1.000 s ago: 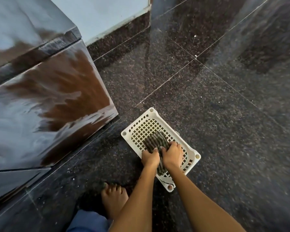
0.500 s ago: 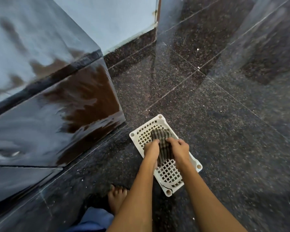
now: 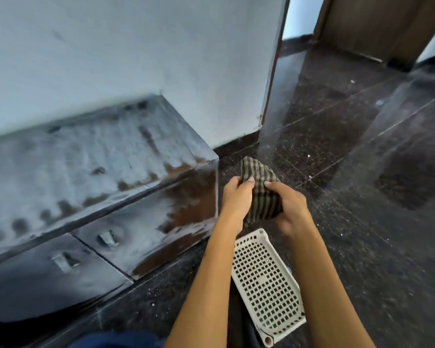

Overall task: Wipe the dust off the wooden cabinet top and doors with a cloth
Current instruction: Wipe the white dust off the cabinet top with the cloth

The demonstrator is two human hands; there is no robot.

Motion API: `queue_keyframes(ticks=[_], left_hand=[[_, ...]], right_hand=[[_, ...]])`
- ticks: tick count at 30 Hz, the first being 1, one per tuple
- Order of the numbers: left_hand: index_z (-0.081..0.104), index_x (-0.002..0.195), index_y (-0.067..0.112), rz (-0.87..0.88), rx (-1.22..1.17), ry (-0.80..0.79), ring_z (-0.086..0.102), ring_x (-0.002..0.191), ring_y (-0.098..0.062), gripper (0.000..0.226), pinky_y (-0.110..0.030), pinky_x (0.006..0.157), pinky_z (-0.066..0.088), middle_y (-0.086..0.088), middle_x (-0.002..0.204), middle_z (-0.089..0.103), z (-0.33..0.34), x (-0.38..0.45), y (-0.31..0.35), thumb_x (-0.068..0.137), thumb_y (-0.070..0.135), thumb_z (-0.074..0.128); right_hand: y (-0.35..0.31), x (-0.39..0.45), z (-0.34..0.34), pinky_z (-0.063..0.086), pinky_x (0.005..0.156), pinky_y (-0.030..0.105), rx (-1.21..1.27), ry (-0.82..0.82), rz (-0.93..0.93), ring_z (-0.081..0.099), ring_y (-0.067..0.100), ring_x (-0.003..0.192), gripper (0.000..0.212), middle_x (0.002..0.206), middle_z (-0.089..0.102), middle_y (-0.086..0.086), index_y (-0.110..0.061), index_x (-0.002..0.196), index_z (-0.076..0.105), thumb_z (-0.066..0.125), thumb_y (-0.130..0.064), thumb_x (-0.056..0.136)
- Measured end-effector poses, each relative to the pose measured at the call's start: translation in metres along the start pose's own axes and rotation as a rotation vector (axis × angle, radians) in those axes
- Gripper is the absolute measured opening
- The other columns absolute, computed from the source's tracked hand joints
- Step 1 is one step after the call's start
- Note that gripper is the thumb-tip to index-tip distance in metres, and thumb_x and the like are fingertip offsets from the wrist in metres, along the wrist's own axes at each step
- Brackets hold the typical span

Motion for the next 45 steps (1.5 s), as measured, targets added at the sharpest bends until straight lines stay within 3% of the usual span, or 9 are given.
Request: queue_keyframes(ticks=[6,16,20,27,32,35,38,43,45], left_hand=[[0.065,0.088,0.019,0.2,-0.094,0.004,0.067,0.082,-0.017,0.015,-0.028,0.063,0.054,-0.003,0.088,0.07,-0.074,-0.053,0.096,0.094,0.025,0.053],[0.067,0.087,0.014,0.466,-0.096,0.31,0.069,0.079,-0.015,0.012,-0.029,0.07,0.057,-0.004,0.087,0.072,-0.251,-0.183,0.176,0.092,0.021,0.058],[0.065,0.078,0.015,0.499,-0.152,0.426,0.068,0.061,-0.004,0.012,-0.017,0.053,0.052,0.006,0.068,0.071,-0.314,-0.233,0.169,0.09,0.015,0.061],[0.066,0.082,0.011,0.398,-0.23,0.61,0.067,0.073,-0.013,0.016,-0.024,0.065,0.054,-0.003,0.08,0.07,-0.398,-0.278,0.114,0.093,0.012,0.055],[0.065,0.083,0.012,0.214,-0.206,0.729,0.064,0.08,-0.016,0.016,-0.03,0.075,0.052,-0.004,0.084,0.068,-0.456,-0.285,0.057,0.093,0.015,0.054],[0.06,0.078,0.01,0.015,-0.076,0.751,0.05,0.058,-0.014,0.016,-0.023,0.051,0.042,-0.004,0.071,0.058,-0.483,-0.281,0.023,0.09,0.02,0.06],[0.064,0.074,0.008,-0.039,-0.005,0.834,0.042,0.054,-0.018,0.014,-0.024,0.051,0.037,-0.007,0.067,0.054,-0.511,-0.279,0.007,0.086,0.014,0.06],[0.055,0.072,0.012,0.074,-0.019,1.143,0.048,0.069,-0.023,0.022,-0.033,0.069,0.041,-0.01,0.072,0.055,-0.554,-0.291,0.003,0.091,0.021,0.05],[0.05,0.069,0.017,0.111,-0.096,1.145,0.049,0.071,-0.022,0.029,-0.033,0.072,0.04,-0.005,0.072,0.053,-0.563,-0.286,0.001,0.095,0.027,0.045]], right_hand=[[-0.056,-0.064,0.097,0.053,0.081,0.044,0.008,-0.308,-0.071,0.064,0.028,0.091,0.027,0.103,0.068,0.018,-0.001,0.103,0.067,0.067,-0.012,0.078],[-0.062,-0.205,0.26,0.055,0.078,0.032,0.052,-0.822,-0.108,0.066,0.021,0.09,0.039,0.101,0.069,0.012,-0.003,0.113,0.063,0.064,-0.007,0.074],[-0.03,-0.257,0.308,0.054,0.076,0.03,0.148,-0.912,-0.03,0.064,0.023,0.089,0.045,0.103,0.068,0.015,-0.004,0.11,0.064,0.067,-0.015,0.066],[0.065,-0.335,0.362,0.056,0.072,0.032,0.321,-1.022,0.351,0.065,0.024,0.086,0.042,0.103,0.065,0.015,-0.005,0.121,0.055,0.058,-0.012,0.079],[0.123,-0.348,0.375,0.053,0.072,0.041,-0.104,-0.957,0.363,0.064,0.03,0.089,0.029,0.103,0.066,0.017,-0.008,0.117,0.056,0.055,-0.003,0.088],[0.142,-0.342,0.382,0.052,0.077,0.042,-0.338,-0.848,0.325,0.063,0.034,0.097,0.036,0.107,0.065,0.021,-0.003,0.12,0.056,0.061,-0.001,0.085],[0.139,-0.335,0.397,0.053,0.077,0.034,-0.463,-0.808,0.147,0.063,0.025,0.092,0.038,0.105,0.067,0.012,-0.01,0.117,0.06,0.067,-0.003,0.081],[0.094,-0.345,0.436,0.043,0.066,0.007,-0.794,-0.74,-0.726,0.057,0.007,0.07,0.042,0.094,0.069,0.003,-0.014,0.12,0.063,0.065,-0.008,0.079],[0.098,-0.361,0.455,0.051,0.076,0.021,-0.947,-0.805,-0.949,0.062,0.018,0.082,0.042,0.1,0.069,0.009,-0.011,0.124,0.06,0.063,-0.011,0.082]])
Point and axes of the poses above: each hand's wrist, its own x-axis towards the middle knuckle, its own z-axis out of the palm, y = z × x, the point moved 7 cm from there along x, towards the middle knuckle
